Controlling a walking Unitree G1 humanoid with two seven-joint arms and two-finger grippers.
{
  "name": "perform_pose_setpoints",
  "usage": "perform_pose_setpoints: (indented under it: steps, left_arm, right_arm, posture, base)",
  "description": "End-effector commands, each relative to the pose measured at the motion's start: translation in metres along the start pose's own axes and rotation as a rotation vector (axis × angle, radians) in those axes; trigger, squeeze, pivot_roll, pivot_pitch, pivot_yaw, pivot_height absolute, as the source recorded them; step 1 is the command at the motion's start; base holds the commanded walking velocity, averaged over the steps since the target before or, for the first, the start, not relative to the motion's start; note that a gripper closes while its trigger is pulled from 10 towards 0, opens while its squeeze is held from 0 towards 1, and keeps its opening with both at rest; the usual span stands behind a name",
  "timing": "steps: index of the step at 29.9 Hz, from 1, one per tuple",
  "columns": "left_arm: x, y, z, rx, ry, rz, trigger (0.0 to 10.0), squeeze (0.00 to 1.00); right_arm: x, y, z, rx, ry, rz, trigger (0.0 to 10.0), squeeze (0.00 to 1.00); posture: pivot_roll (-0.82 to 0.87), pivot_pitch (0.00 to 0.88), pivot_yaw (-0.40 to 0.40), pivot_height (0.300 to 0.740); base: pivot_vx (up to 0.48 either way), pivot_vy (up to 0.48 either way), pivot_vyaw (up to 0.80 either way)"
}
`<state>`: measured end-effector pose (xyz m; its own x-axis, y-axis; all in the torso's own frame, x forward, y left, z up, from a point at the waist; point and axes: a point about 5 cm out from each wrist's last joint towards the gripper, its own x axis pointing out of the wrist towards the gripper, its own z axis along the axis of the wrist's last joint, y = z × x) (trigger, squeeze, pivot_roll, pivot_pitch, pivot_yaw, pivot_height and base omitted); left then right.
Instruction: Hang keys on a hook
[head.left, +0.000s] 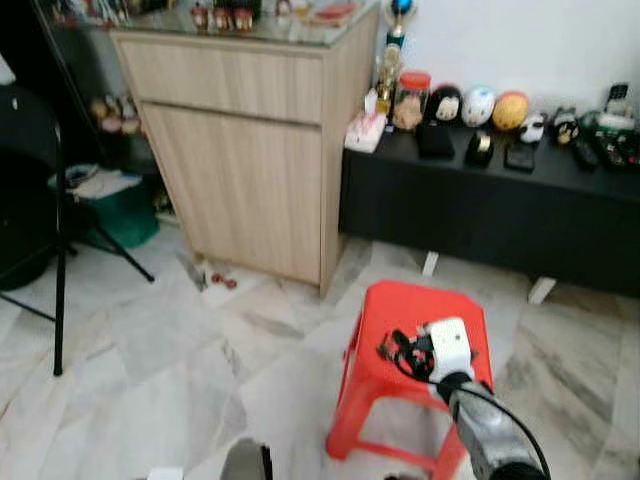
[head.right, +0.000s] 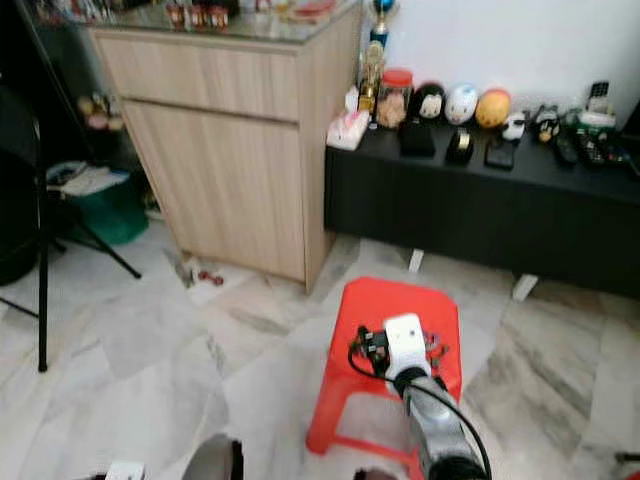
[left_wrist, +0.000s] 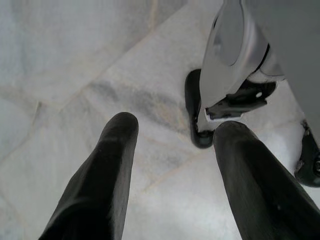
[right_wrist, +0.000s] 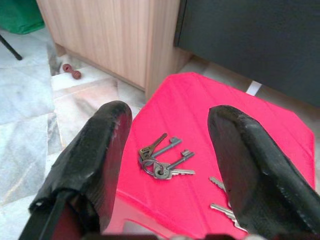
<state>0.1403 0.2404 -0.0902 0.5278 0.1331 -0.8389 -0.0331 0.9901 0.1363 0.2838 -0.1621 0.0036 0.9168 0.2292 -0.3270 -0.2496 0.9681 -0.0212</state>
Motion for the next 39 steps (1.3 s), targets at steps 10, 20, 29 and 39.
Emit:
perform_pose_setpoints:
  steps: [10,20,29,39]
  left_arm:
    - [0.001,0.003,0.005,0.015,0.002,0.0,10.0,0.0]
    - [0.001,0.004,0.007,0.021,0.004,-0.001,10.0,0.0]
    - [0.002,0.004,0.008,0.025,0.003,-0.002,10.0,0.0]
    - [0.002,0.004,0.009,0.026,0.002,-0.002,10.0,0.0]
  right_arm:
    - [-0.001,-0.005,-0.011,-0.029,0.104,-0.05,10.0,0.0]
    - [0.0,-0.003,-0.011,-0.033,0.105,-0.061,10.0,0.0]
    - [0.001,-0.004,-0.01,-0.038,0.11,-0.069,10.0,0.0]
    - [0.0,-0.004,-0.012,-0.051,0.125,-0.068,10.0,0.0]
  posture:
    - [0.02,0.0,-0.063,0.637]
    - [0.02,0.0,-0.061,0.637]
    - [0.02,0.0,-0.059,0.637]
    - [0.02,0.0,-0.061,0.637]
  base:
    - [0.0,0.0,0.0]
    - [0.0,0.0,0.0]
    - [0.081,0.0,0.0]
    - [0.259,0.0,0.0]
